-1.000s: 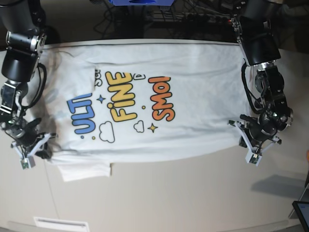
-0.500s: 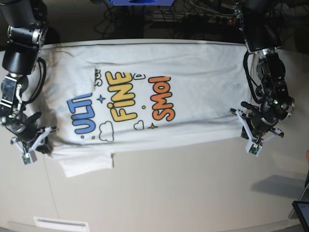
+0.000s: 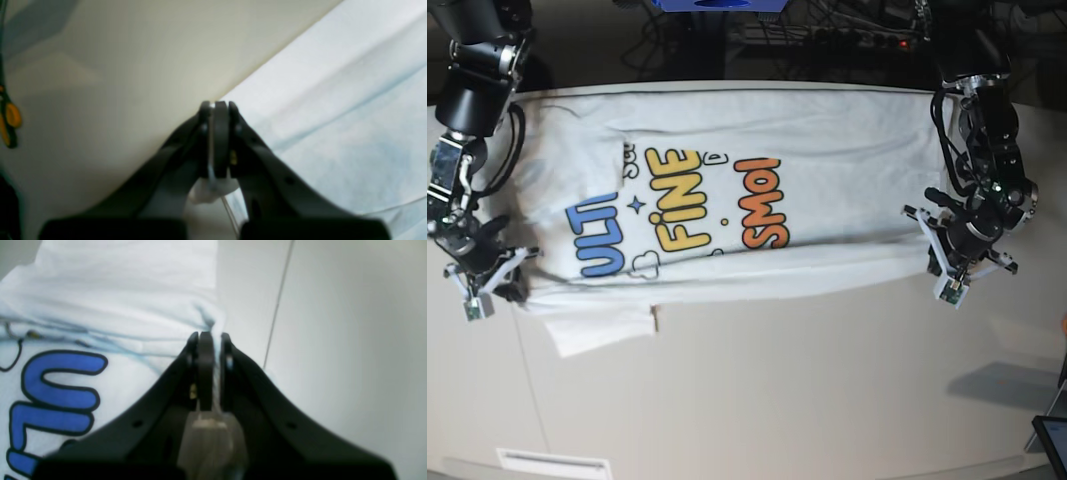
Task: Fold the T-shirt properly
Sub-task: 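Lift the grasped side edge with both grippers and fold it across the shirt, then open the right gripper and release the folded edge, then move the right gripper to the folded edge near the hem and grasp it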
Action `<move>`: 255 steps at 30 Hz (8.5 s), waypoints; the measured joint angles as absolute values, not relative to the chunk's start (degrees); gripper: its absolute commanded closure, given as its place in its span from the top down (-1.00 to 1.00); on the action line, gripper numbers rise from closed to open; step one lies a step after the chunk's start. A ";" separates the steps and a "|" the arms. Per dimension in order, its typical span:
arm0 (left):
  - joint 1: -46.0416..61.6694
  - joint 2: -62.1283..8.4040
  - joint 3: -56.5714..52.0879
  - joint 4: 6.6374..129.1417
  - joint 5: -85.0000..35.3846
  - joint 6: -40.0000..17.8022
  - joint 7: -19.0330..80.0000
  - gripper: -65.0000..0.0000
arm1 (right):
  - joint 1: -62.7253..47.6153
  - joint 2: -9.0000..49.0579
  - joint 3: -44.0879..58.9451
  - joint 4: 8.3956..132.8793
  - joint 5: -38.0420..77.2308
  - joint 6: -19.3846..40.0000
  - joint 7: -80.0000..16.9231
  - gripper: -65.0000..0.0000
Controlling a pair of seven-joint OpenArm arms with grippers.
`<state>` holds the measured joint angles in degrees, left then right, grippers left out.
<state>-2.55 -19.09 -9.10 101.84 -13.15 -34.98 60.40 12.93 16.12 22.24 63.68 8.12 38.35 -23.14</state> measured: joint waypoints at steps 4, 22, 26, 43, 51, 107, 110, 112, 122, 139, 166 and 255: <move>-2.63 -20.05 -9.10 103.28 -13.32 -35.00 60.20 -1.00 | 11.57 15.66 23.14 66.30 7.79 38.52 -23.44 -1.00; -4.62 -20.32 -9.61 103.22 -13.32 -35.14 60.31 -1.00 | 15.49 14.09 20.62 66.76 7.77 38.33 -23.38 -1.00; -4.69 -20.34 -9.72 103.15 -11.88 -35.14 60.16 -1.00 | 16.29 14.06 20.62 66.76 7.75 38.30 -23.33 -1.00; -3.01 -20.21 -9.21 107.18 -9.26 -35.20 60.01 -1.00 | 14.35 15.77 20.71 67.00 7.57 38.35 -23.62 -1.00; 0.34 -20.34 -9.21 107.24 -9.04 -35.18 60.07 -1.00 | 12.47 15.62 20.71 67.02 7.60 38.35 -23.46 -1.00; 5.08 -20.27 0.43 95.70 6.31 -39.24 58.50 -1.00 | 6.57 16.93 20.75 77.69 7.84 38.33 -36.80 0.17; 4.93 -20.03 1.23 95.68 6.85 -39.05 58.67 -1.00 | 6.66 18.20 21.23 79.83 7.75 38.33 -37.89 0.43; 3.86 -20.05 3.66 95.50 8.03 -38.85 59.68 -1.00 | 6.85 18.50 23.05 80.51 8.14 38.54 -39.03 0.46; 0.21 -19.49 5.37 92.86 7.09 -38.44 58.72 -1.00 | 11.03 18.70 23.81 77.36 7.97 35.11 -46.41 0.46; -3.05 -19.46 5.39 89.12 6.61 -38.44 58.08 -1.00 | 7.14 18.87 24.05 77.41 8.69 25.87 -51.20 0.46; -3.92 -17.89 5.26 87.88 7.73 -37.98 58.43 -1.00 | 5.72 9.45 20.78 99.24 8.75 25.85 -68.01 0.47; -3.79 -17.78 5.26 88.03 7.73 -37.95 58.41 -1.00 | 17.47 14.31 3.33 83.68 8.60 29.91 -62.78 -1.00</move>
